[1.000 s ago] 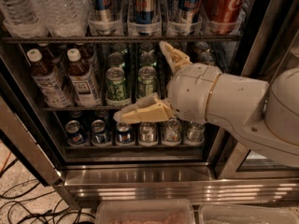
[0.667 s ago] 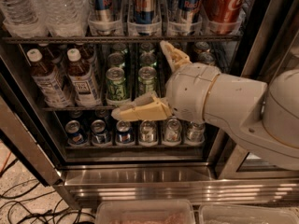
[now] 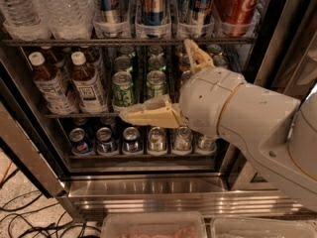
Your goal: Pick redbull can from top shelf of fridge
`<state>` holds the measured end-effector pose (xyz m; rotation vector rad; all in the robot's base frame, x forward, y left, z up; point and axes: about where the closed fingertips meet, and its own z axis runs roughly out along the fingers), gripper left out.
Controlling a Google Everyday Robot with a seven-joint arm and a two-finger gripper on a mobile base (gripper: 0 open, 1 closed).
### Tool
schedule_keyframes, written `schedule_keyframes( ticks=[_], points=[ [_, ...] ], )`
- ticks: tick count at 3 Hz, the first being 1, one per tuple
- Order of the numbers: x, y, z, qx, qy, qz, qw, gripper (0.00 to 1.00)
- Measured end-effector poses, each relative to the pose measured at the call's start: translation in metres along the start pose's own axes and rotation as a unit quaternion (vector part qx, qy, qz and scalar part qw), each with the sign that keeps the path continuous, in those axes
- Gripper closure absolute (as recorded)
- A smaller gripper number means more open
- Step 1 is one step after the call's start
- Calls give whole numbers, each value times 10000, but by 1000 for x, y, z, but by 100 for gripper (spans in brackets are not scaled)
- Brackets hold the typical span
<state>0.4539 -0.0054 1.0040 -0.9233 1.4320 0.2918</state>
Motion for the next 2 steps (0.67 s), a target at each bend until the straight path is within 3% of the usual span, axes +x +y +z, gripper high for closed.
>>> schedule_keyframes(
  ticks=[1, 2],
  points=[
    [-3, -15, -8, 369, -249, 228, 9988, 0],
    [3, -38, -13, 653, -716, 554, 9938, 0]
  ],
)
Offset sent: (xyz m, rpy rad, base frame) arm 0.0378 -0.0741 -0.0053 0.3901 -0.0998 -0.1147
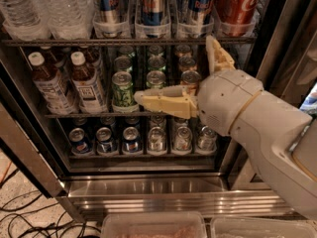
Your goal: Pick redbull can from top shelf of fridge
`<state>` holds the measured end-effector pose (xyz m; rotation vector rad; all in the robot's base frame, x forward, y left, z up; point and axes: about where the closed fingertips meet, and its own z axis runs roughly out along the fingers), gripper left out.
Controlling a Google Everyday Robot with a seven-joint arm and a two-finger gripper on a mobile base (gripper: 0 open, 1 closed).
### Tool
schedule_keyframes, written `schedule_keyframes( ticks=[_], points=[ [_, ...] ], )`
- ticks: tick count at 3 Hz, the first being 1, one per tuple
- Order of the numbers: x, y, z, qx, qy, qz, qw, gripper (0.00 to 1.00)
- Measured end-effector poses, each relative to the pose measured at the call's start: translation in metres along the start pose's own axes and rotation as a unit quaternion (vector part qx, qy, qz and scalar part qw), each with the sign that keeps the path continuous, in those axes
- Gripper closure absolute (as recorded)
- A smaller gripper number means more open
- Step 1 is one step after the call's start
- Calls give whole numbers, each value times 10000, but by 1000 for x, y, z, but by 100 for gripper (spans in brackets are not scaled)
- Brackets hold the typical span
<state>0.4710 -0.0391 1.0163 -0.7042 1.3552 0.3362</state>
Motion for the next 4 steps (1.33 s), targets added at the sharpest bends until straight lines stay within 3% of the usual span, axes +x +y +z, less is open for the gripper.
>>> schedule_keyframes(
  ticks=[2, 3, 4],
  points=[
    [4, -2, 0, 15, -106, 43, 9999, 0],
    [4, -7, 3, 291, 200, 396, 9986, 0],
    [0, -5, 5, 296, 208, 638, 9973, 0]
  ],
)
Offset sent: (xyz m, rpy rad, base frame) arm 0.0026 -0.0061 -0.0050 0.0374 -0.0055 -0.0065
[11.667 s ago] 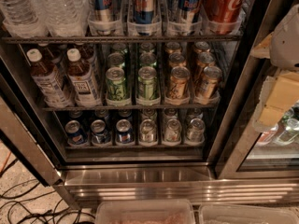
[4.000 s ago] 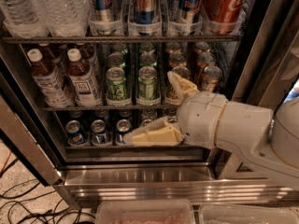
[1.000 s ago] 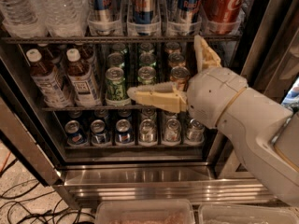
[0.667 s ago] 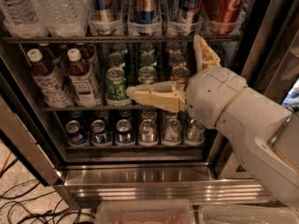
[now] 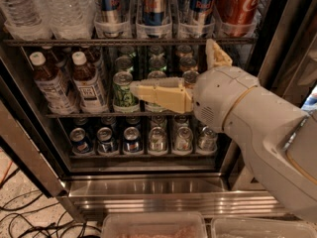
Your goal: Pick redbull can from top shelf of fridge
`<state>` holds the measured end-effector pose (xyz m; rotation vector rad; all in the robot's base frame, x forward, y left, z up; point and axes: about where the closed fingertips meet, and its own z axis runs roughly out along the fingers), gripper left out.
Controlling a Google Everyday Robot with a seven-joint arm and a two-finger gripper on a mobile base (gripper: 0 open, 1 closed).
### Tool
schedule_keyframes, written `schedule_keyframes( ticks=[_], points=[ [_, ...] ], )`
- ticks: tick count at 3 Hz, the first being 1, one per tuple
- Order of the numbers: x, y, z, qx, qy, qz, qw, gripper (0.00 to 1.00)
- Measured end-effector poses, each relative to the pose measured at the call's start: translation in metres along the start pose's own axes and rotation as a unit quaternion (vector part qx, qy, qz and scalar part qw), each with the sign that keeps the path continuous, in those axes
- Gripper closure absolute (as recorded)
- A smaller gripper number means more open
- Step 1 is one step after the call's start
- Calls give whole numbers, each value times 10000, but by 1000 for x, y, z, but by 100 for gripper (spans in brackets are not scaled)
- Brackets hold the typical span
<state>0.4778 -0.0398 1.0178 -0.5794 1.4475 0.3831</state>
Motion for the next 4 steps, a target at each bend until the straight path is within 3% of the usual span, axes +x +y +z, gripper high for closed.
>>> schedule_keyframes(
  ticks=[2, 3, 4],
  points=[
    [2, -3, 5, 87, -116, 96, 9998, 0],
    [-2, -18, 12, 171, -317, 113, 9993, 0],
    [-11, -34, 27, 227, -409, -211, 9987, 0]
  ],
)
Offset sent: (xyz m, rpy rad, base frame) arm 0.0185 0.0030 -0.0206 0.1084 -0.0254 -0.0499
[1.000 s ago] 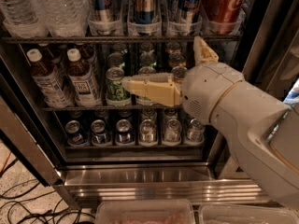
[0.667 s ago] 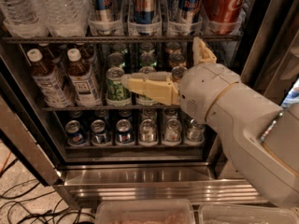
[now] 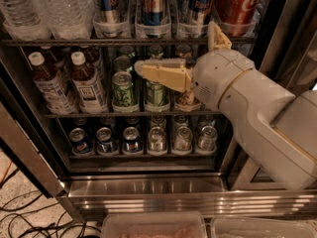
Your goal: Pick redbull can from top shelf of fridge
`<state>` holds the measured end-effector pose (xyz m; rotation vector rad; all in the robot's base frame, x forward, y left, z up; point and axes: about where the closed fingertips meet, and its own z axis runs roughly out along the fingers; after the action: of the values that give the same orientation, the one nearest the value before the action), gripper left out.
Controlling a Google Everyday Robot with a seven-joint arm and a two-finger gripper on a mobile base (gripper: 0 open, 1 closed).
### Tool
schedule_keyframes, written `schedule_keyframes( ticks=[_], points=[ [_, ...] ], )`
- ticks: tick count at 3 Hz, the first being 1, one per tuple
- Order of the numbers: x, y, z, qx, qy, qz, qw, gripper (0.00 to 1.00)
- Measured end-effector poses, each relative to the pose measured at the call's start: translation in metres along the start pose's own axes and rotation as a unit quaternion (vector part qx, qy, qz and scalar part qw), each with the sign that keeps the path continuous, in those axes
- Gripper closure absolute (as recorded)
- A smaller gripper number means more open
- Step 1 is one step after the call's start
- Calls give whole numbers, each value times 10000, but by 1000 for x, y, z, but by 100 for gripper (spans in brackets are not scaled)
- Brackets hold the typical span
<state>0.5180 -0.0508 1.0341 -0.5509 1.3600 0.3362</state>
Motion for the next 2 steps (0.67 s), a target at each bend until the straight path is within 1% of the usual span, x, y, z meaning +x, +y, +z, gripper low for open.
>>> schedule_keyframes(
  ticks=[1, 2],
  points=[
    [0, 0, 0, 0, 0, 1, 10000, 0],
    [0, 6, 3, 70, 151, 199, 9997, 0]
  ],
)
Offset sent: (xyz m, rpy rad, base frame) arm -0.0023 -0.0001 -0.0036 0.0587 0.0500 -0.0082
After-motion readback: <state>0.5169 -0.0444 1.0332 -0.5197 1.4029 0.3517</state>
